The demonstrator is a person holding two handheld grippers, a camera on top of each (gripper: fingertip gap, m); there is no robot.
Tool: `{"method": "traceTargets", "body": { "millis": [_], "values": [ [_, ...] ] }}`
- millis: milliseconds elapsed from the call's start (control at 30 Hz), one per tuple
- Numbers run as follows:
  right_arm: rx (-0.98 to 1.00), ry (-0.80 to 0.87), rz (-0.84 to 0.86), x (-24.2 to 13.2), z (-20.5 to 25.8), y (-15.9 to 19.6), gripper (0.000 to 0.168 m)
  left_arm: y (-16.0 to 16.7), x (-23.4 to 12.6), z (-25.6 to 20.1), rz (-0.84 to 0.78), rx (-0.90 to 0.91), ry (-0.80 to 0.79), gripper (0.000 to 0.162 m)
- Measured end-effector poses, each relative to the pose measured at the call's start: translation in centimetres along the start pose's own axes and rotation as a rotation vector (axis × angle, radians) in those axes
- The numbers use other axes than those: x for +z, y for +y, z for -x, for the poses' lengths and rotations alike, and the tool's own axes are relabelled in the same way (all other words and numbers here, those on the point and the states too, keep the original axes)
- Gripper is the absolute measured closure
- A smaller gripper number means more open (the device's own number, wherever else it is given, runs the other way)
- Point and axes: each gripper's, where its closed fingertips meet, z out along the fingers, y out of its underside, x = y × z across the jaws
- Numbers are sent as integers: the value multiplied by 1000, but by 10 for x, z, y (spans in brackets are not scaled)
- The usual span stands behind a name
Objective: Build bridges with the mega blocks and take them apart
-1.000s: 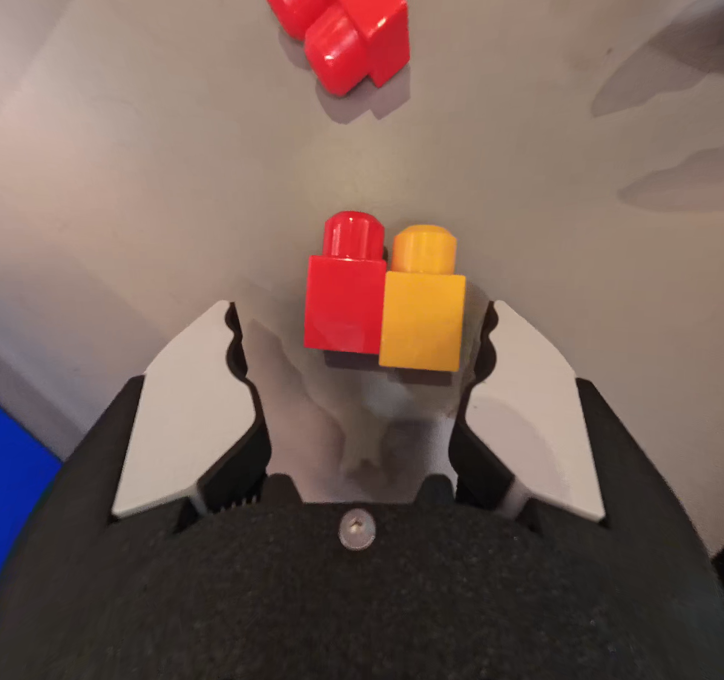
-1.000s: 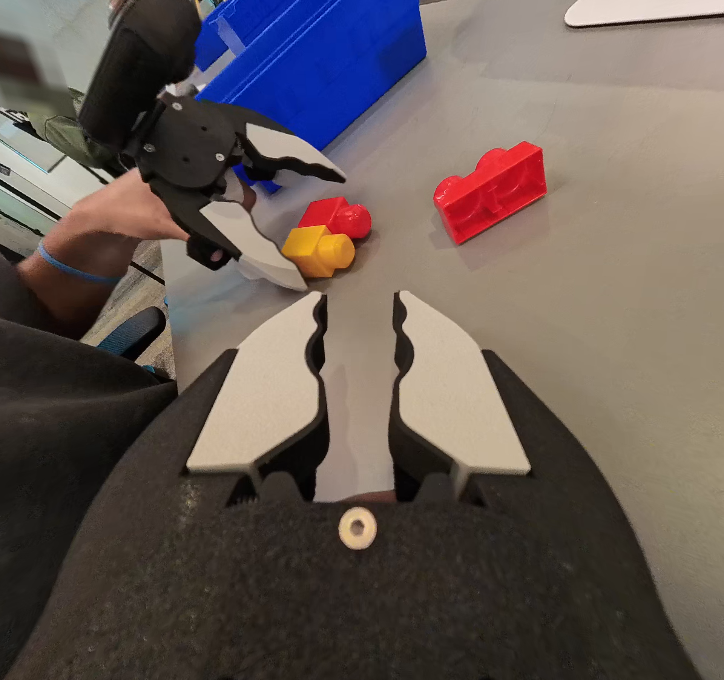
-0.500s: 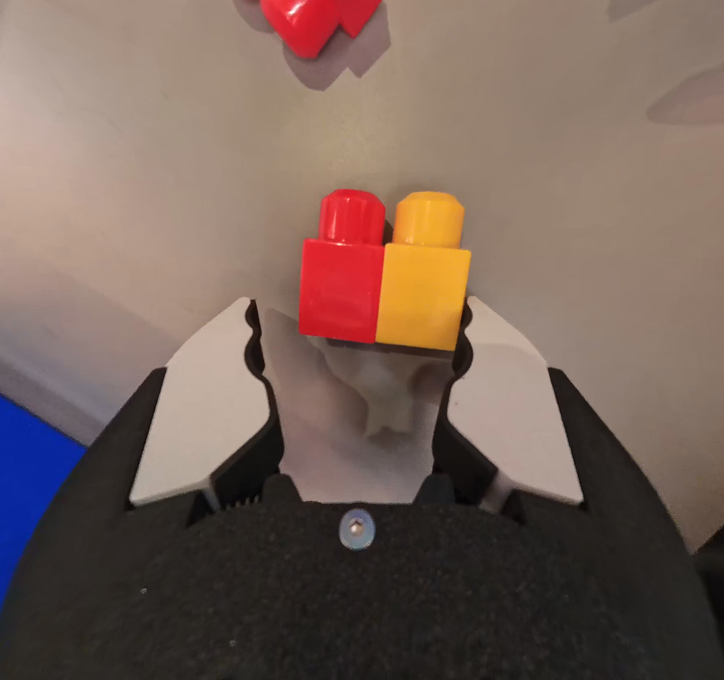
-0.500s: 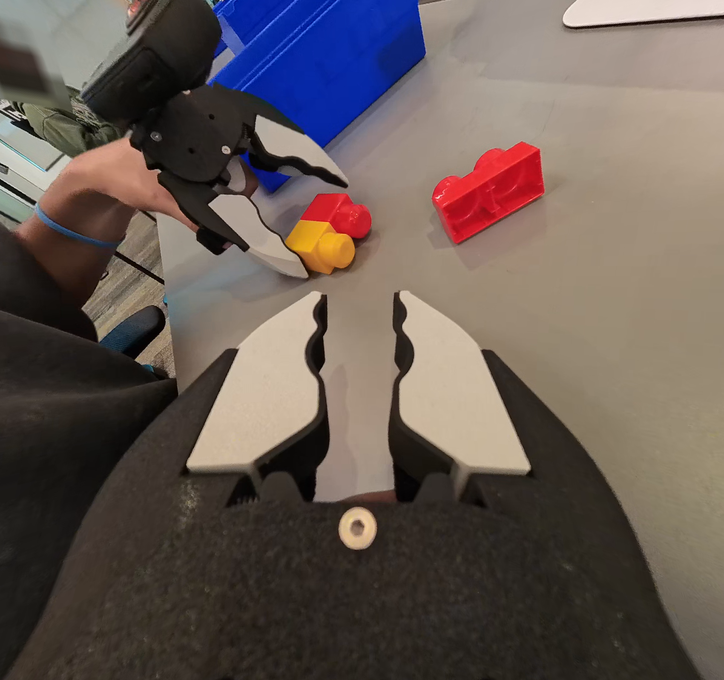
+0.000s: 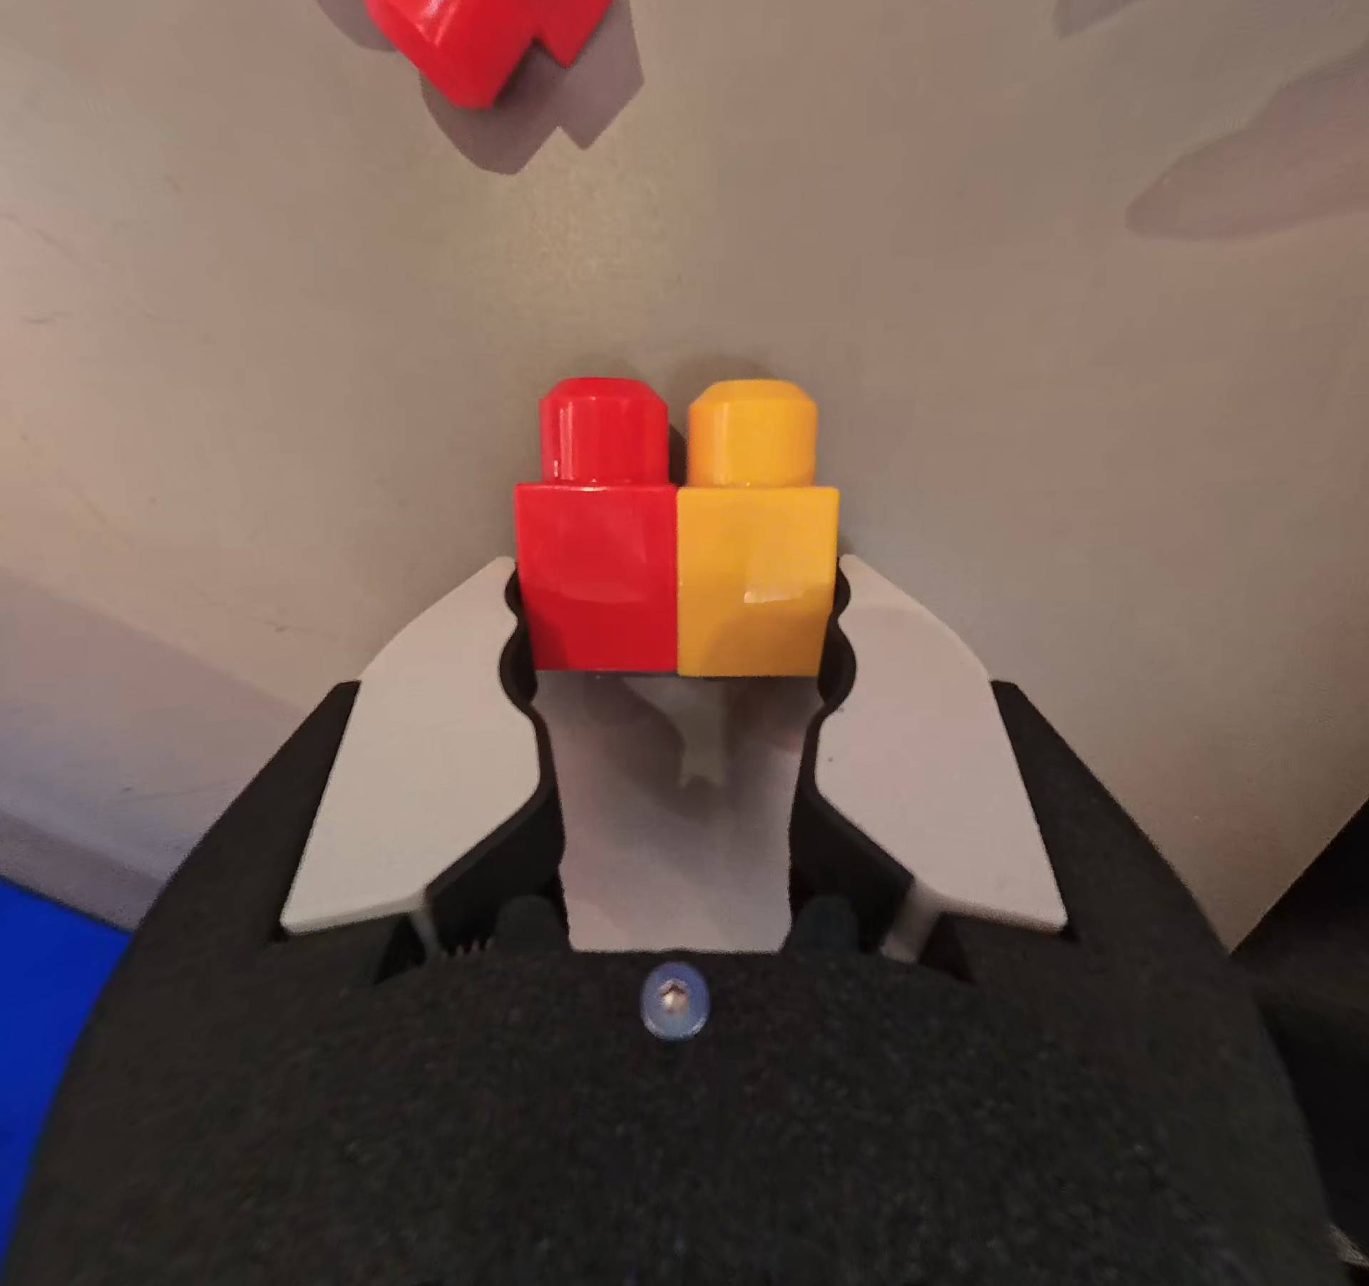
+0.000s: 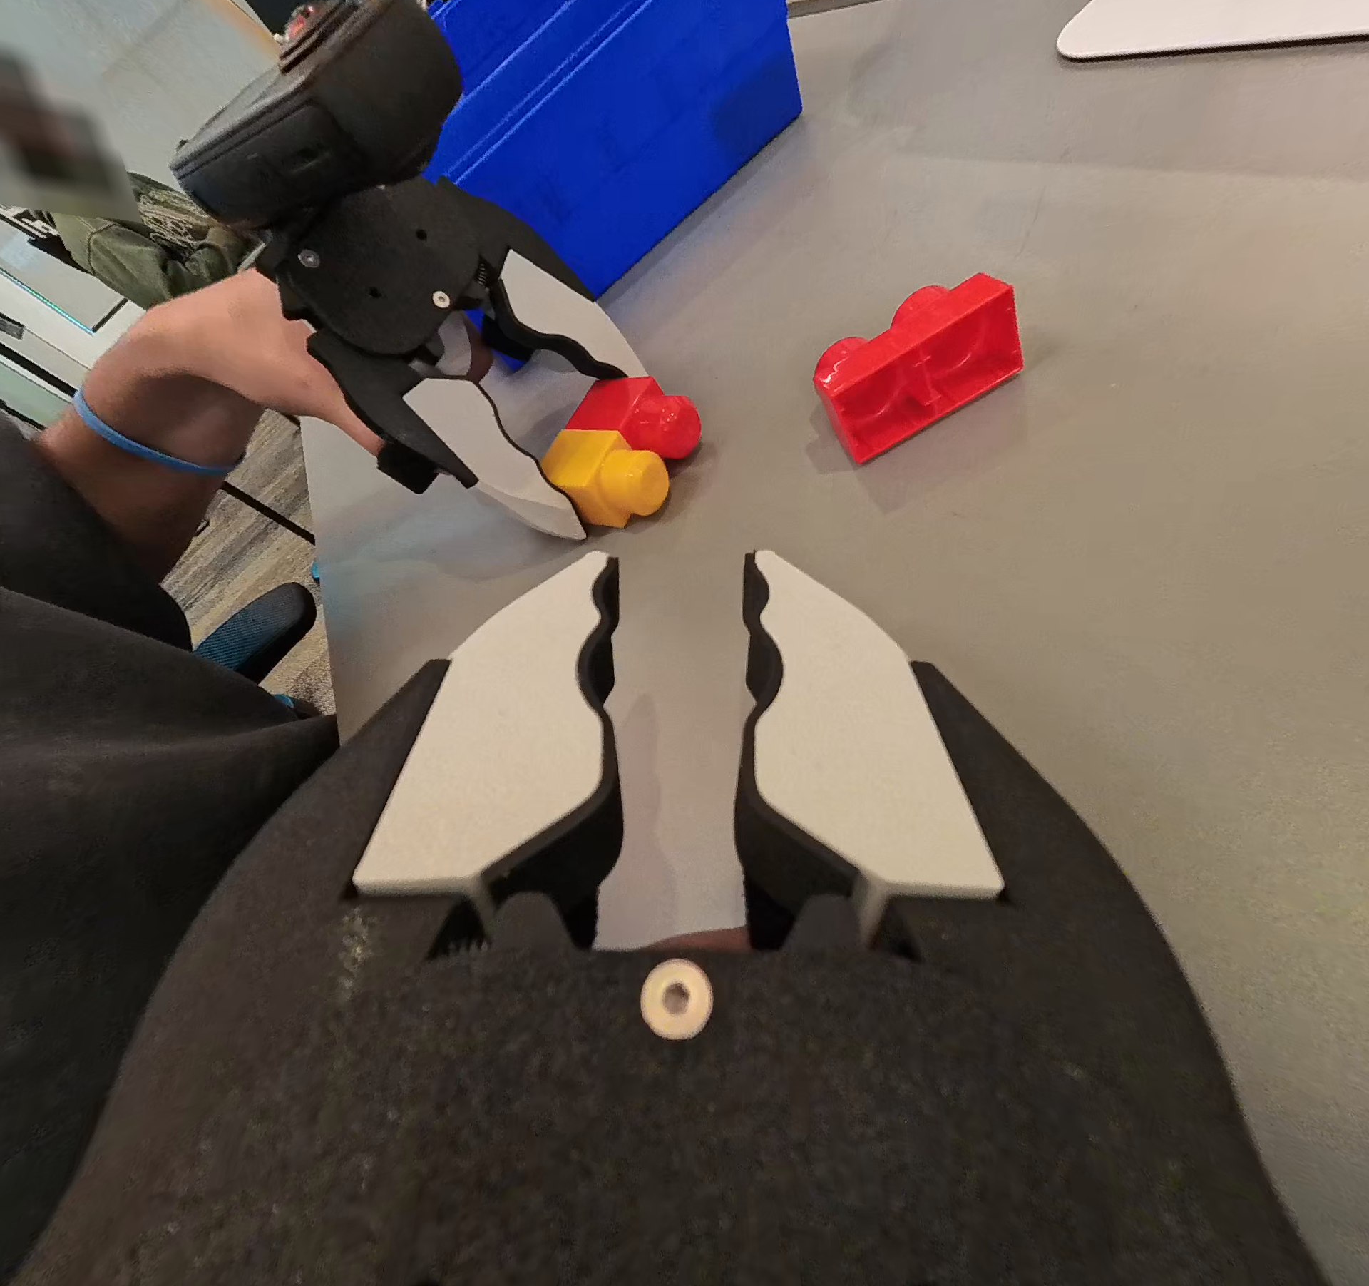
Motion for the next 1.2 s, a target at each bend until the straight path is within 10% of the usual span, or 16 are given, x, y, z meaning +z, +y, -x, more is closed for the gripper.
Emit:
{"method": "traceTargets", "body": {
  "millis": [367,833,1067,1200],
  "values": [
    [-92,102,102,-1,-15,-19,132,-10,-30,13,-282,-108,-87,87],
    [-662,318,990,94,-84,-25,85,6,-54,5,-502,-158,-205,87],
    [-698,353,1022,92,-99,-34,93,10,-59,1,-535,-146,-177,87],
    [-594,144,626,85,-45,-71,93,8,-64,-1,-600,-158,-150,87]
  ]
}}
